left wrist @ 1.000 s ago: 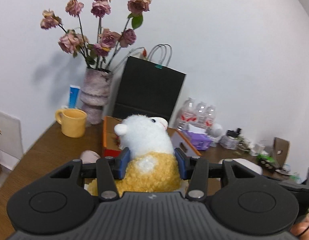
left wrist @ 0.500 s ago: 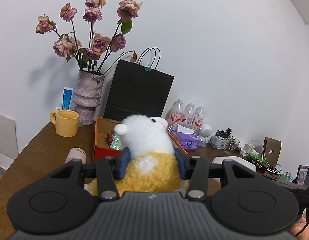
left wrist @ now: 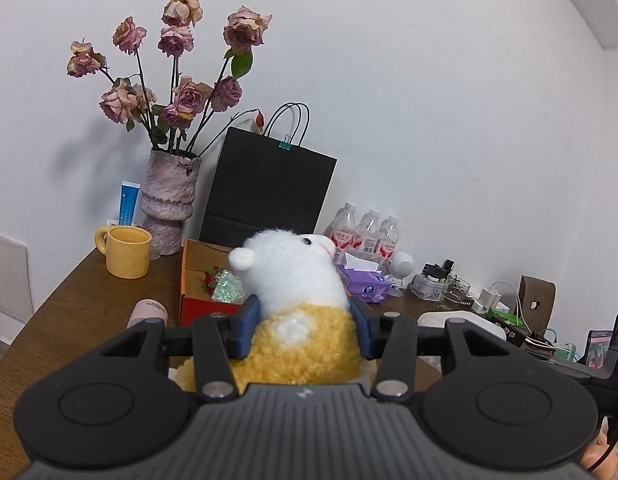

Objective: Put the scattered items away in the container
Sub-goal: 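Lift the sheep with the left gripper while the right gripper carries the white box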

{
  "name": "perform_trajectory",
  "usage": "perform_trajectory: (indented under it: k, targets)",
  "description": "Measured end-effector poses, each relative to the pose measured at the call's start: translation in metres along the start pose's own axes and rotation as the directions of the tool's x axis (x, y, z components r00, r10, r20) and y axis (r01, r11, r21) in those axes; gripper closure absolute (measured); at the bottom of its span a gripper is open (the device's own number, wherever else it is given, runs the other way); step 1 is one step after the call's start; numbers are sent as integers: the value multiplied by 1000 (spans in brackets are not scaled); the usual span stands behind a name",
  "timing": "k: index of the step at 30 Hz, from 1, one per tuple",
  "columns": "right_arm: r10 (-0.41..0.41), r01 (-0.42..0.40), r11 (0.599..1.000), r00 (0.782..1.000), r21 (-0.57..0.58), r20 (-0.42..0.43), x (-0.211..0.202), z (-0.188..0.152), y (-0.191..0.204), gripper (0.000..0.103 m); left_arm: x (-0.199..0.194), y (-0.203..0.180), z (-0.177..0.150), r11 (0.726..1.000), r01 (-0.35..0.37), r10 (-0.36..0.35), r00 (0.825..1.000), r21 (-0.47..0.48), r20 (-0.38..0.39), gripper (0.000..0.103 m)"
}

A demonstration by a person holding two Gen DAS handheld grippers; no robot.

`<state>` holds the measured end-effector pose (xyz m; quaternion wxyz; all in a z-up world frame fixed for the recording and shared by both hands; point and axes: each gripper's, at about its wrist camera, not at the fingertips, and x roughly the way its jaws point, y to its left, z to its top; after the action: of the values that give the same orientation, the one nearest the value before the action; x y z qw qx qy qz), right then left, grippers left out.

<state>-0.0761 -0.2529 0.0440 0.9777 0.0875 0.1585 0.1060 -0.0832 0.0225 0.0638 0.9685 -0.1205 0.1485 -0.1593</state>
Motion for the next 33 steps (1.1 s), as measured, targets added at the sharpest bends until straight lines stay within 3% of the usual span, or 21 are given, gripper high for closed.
perform_trajectory:
  k: [18,33]
  targets:
    - [9,-9,1000,1000,-7,-15,7,8,-5,20,8,-4,6,1000,4,-4,1000,-1,-14,55]
    - [26,-26,1000,998,5,-56,66,58,-19,20,63,-14,62,999,53,-53,998,1,-17,55]
